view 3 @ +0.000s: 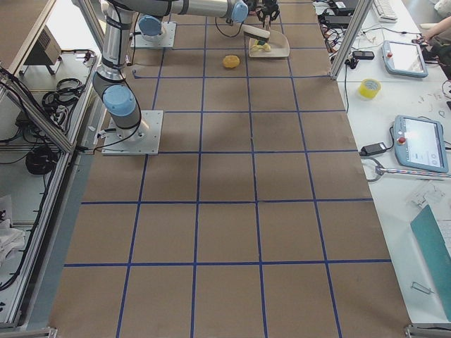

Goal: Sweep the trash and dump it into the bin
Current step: 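Brush the yellow potato toward the pan while the left gripper tilts it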

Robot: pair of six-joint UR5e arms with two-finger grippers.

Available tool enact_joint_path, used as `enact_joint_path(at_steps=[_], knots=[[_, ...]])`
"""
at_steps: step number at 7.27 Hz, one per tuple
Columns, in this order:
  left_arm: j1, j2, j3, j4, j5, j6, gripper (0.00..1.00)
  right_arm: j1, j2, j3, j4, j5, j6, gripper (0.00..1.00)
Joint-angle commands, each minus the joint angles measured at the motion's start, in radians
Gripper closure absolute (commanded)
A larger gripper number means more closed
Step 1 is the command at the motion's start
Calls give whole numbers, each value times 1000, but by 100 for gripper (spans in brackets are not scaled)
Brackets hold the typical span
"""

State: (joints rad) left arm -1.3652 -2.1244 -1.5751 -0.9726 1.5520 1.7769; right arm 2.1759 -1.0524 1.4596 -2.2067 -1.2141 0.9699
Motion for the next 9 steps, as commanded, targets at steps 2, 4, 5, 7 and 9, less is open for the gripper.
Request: enact_joint_path(at_steps=[2,4,5,7,9], knots=[[0,0,0,0,-1,-1,100,-1,39,-15,-54,-135,-164,100],[0,0,-2,0,-3,-2,100,-1,37,-12,-71,-212,-246,100],[0,0,-2,0,-3,-2,100,-1,29,-12,-88,-247,-246,100],[0,0,-3,0,-6,-2,100,-2,14,-2,-61,-248,-231,100],[0,36,-19,-6,-7,13,100,-46,-61,8,171,-272,-252,100]])
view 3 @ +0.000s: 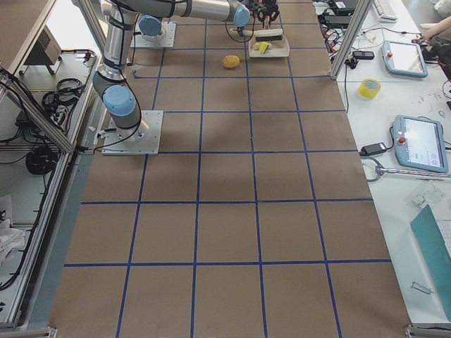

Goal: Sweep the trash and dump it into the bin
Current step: 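Brush the yellow potato toward the pan while the left gripper tilts it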

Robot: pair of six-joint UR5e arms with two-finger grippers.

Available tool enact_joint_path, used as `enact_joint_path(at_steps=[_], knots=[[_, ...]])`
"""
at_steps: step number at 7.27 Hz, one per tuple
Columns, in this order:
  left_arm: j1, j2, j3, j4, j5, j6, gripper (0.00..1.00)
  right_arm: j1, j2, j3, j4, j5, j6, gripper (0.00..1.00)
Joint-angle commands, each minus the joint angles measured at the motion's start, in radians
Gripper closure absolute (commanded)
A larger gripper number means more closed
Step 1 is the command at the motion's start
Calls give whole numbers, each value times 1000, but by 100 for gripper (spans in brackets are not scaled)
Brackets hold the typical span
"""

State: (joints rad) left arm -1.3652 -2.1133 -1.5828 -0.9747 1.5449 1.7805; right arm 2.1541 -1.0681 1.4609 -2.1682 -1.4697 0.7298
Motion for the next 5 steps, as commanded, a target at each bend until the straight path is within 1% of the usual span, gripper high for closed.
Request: enact_joint_path(at_steps=[1,2,3,4,5], knots=[[14,53,-34,-10,7,78,100,-40,-93,24,244,-33,-30,100],[40,93,-49,-36,12,127,100,-51,-152,60,327,-55,-55,100],[63,152,-80,-83,29,170,100,-52,-208,108,382,-122,-67,100],[81,227,-161,-99,55,248,100,-53,-258,178,389,-118,-64,100],[103,310,-287,-92,75,252,100,-48,-298,267,372,-116,-61,100]])
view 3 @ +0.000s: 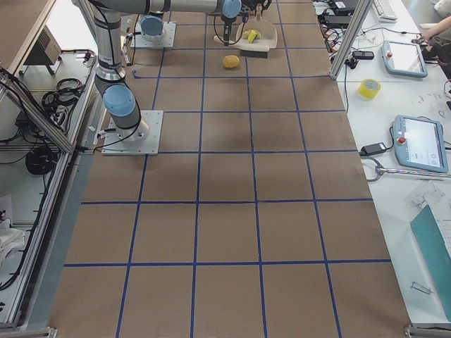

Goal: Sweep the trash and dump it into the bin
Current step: 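Push the potato fully into the dustpan with the brush, holding the pan steady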

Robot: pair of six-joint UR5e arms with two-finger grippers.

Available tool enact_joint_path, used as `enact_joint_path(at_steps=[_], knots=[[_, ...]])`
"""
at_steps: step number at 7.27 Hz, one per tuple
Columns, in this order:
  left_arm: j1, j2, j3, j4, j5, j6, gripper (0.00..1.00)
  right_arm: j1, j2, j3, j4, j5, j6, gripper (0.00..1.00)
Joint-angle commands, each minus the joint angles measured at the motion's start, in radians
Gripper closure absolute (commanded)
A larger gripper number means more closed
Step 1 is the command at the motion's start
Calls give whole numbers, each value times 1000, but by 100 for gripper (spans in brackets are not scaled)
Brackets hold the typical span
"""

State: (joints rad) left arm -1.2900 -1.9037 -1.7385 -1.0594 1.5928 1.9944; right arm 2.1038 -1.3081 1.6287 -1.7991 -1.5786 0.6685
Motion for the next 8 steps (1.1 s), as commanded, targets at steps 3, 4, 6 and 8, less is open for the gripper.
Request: enact_joint_path(at_steps=[3,4,6,8], knots=[[21,234,-338,21,62,-14,100,68,-77,275,-245,-3,69,100],[12,236,-342,19,99,-23,100,73,-63,289,-282,2,66,100],[-27,204,-343,42,99,-113,100,82,-43,290,-363,43,60,100],[-75,193,-346,108,137,-134,100,103,-10,290,-425,46,78,100]])
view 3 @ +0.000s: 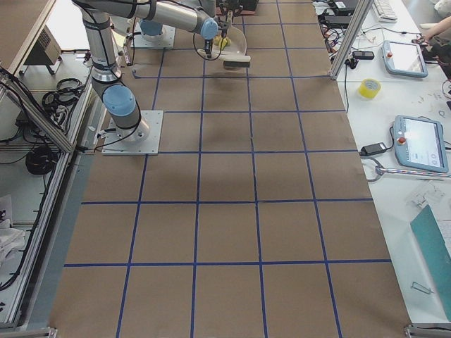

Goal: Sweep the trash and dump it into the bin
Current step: 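Push the potato fully into the dustpan with the brush, holding the pan steady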

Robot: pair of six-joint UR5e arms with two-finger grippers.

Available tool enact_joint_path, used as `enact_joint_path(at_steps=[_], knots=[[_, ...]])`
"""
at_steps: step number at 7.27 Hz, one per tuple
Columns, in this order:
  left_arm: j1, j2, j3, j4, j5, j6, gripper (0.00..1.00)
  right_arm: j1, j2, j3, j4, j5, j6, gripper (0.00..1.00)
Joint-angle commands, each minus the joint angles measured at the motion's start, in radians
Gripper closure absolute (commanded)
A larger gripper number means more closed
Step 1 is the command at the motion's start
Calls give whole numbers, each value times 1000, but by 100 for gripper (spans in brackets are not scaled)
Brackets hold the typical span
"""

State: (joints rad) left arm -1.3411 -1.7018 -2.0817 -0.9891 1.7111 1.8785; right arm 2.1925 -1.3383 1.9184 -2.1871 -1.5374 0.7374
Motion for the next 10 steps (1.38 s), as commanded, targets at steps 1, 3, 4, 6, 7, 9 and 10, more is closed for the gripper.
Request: enact_joint_path(at_steps=[1,3,4,6,7,9,10], knots=[[-26,-13,-18,108,19,-24,100,19,40,1,-62,5,17,100],[-26,-21,-73,219,19,-35,100,23,88,-1,-117,6,40,100],[-29,-21,-74,222,18,-39,100,24,111,-7,-150,34,59,100],[-29,-22,-74,222,18,-42,100,29,111,-7,-184,95,89,100],[-29,-22,-74,222,18,-42,100,29,116,-9,-198,133,112,100],[-27,-25,-72,221,19,-71,100,42,125,-41,-198,138,146,100],[-27,-30,-69,221,18,-87,100,52,151,-47,-213,140,183,100]])
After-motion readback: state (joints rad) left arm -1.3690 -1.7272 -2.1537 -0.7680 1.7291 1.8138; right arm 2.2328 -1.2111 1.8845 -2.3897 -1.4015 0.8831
